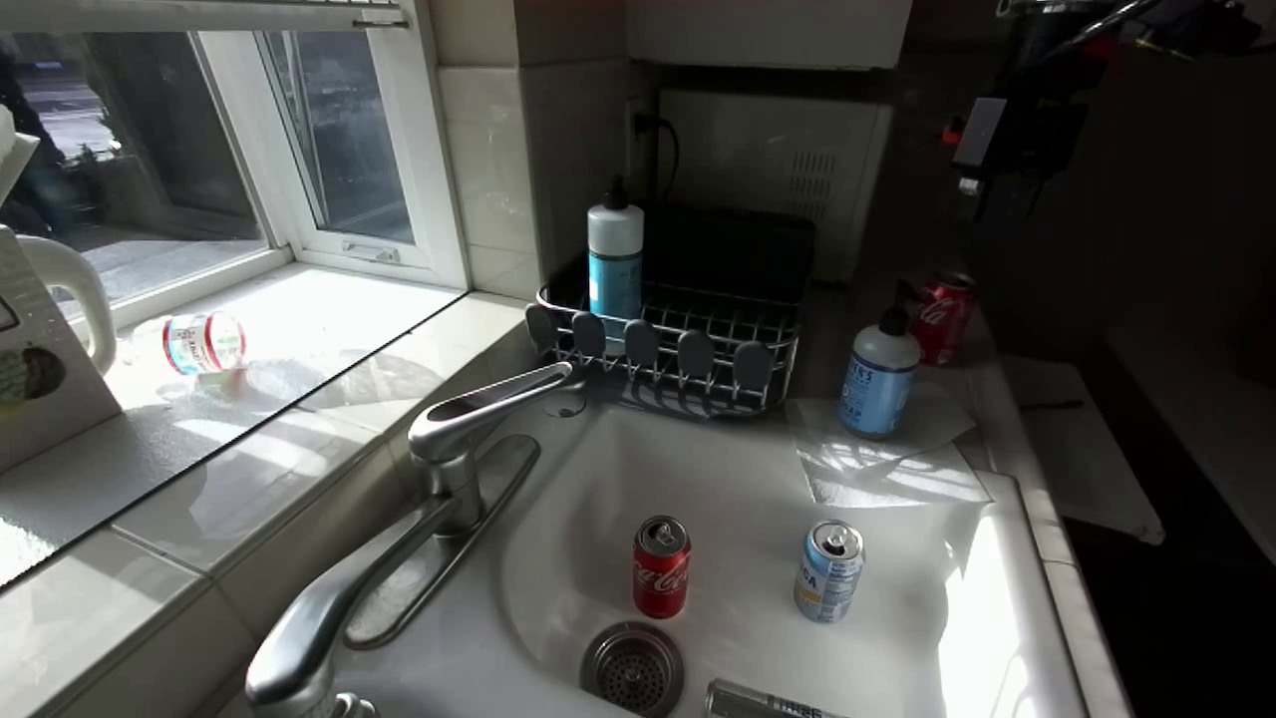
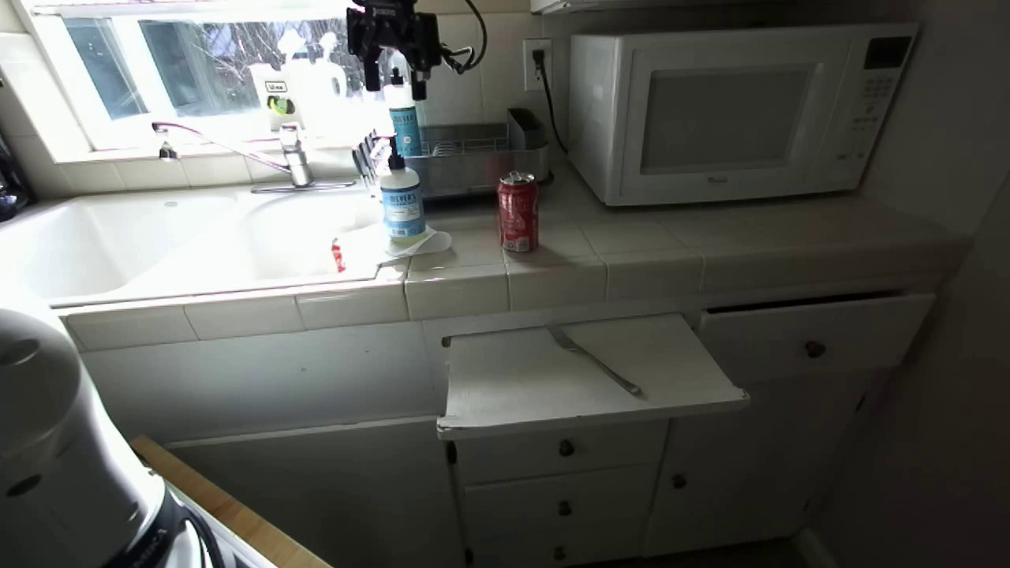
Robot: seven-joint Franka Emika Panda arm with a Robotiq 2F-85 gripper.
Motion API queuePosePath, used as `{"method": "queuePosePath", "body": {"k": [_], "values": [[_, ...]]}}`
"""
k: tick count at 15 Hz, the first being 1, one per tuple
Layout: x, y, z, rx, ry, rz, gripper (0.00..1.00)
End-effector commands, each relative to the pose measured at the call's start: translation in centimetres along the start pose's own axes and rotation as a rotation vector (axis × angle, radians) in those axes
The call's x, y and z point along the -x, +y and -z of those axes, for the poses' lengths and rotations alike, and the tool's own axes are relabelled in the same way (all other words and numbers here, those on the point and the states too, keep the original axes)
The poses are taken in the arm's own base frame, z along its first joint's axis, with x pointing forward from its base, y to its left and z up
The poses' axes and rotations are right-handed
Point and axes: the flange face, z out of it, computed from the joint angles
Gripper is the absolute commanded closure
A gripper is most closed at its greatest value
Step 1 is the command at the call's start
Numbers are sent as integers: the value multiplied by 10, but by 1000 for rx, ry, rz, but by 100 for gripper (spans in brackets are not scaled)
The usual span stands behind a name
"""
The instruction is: Put the red can on the drawer
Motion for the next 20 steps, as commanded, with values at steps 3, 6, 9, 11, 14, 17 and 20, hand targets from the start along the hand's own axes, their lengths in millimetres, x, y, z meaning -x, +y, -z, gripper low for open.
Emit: {"method": "queuePosePath", "body": {"k": [3,6,9,11,14,17,20], "values": [[-15,40,6,69,-5,170,0],[-26,59,-4,65,33,210,0],[-45,80,-19,32,144,163,0],[-56,100,-30,26,185,141,0],[-65,124,-48,15,212,116,0],[-68,129,-49,35,210,105,0],[-70,131,-51,37,209,101,0]]}}
